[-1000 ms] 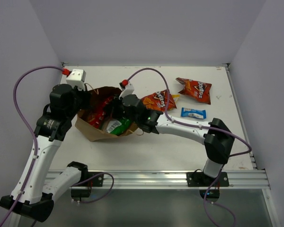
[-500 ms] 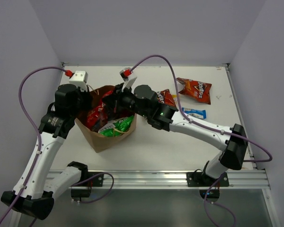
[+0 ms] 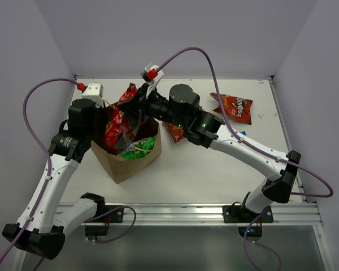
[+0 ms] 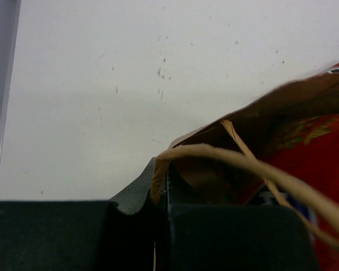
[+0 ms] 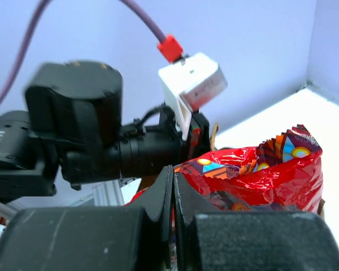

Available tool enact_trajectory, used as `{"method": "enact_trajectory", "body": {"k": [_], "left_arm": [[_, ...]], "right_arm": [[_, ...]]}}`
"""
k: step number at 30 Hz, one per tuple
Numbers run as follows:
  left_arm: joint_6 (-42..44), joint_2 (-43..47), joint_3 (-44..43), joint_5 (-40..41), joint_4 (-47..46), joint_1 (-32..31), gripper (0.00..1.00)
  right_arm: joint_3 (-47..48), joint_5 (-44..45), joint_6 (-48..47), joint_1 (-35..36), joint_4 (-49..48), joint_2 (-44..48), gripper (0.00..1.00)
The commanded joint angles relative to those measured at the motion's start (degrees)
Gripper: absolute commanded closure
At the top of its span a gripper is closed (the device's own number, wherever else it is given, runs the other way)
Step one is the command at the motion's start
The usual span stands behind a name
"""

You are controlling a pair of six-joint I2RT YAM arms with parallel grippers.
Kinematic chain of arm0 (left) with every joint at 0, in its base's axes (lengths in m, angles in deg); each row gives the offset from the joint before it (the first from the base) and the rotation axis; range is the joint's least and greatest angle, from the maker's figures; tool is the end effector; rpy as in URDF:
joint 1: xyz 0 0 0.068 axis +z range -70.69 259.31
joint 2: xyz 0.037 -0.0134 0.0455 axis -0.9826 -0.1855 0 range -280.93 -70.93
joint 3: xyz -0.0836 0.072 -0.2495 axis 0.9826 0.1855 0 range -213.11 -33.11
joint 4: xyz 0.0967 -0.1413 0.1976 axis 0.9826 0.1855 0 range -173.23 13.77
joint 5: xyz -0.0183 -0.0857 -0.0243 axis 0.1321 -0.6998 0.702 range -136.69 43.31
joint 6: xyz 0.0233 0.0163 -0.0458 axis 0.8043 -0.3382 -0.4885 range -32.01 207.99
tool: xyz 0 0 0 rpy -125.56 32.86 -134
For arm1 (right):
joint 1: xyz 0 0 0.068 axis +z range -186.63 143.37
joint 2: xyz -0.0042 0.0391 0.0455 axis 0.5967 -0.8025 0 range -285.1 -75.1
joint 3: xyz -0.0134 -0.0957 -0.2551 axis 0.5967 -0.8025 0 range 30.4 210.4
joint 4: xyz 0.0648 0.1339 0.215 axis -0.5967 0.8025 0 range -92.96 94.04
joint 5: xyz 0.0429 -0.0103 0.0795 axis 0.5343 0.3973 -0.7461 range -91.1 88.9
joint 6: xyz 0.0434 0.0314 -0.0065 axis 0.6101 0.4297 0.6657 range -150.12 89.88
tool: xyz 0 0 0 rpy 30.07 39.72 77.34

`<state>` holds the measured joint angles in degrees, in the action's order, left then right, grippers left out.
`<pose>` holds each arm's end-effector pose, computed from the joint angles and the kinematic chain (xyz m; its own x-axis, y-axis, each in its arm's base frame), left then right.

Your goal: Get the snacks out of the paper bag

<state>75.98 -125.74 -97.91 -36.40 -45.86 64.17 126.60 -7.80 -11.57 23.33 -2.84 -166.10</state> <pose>0.1905 -0.0449 0.3807 -0.4558 -0.0887 -0.8857 0.0092 0.9945 -0.1043 0.1827 0.3242 0.4691 -0.2499 0.1988 -0.9476 -0.8844 0.3515 0.3070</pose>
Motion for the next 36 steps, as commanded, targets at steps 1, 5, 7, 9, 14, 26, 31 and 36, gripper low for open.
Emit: {"method": "enact_trajectory", "body": {"k": [1, 5, 7, 9, 14, 26, 31, 36], "left_arm": [[-1.3, -1.3, -0.2, 5.4, -2.8, 0.3, 1.0], [-1.4, -3.6, -0.8, 7.5, -4.0, 0.9, 1.0], [-1.3, -5.1, -1.4, 8.4, -4.9, 1.2, 1.0], [-1.2, -6.7, -1.8, 9.4, -5.6, 1.7, 1.0], [-0.1, -10.7, -4.6, 10.9, -8.2, 3.2, 1.0], [5.0, -15.4, -13.4, 14.2, -13.5, 4.8, 1.0], [8.5, -13.7, -14.7, 11.6, -15.2, 4.7, 1.0], [13.2, -8.8, -11.7, 8.9, -17.9, 4.7, 1.0]], "right_arm": [[10.0, -2.0, -5.6, -2.0, -8.1, 6.2, 1.0], [15.9, -2.4, -8.7, -3.8, -4.3, 8.6, 1.0], [17.2, -1.6, -10.4, -4.3, -1.9, 10.7, 1.0], [17.0, 0.1, -10.8, -5.4, -0.7, 13.0, 1.0], [8.7, 3.3, -10.8, -7.2, 0.6, 24.4, 1.0], [-31.7, 20.4, -3.5, -7.3, 8.0, 51.7, 1.0], [-49.7, 24.1, 7.1, -7.3, 11.5, 57.2, 1.0], [-65.8, 25.4, 15.5, -7.6, 2.5, 51.8, 1.0]]}}
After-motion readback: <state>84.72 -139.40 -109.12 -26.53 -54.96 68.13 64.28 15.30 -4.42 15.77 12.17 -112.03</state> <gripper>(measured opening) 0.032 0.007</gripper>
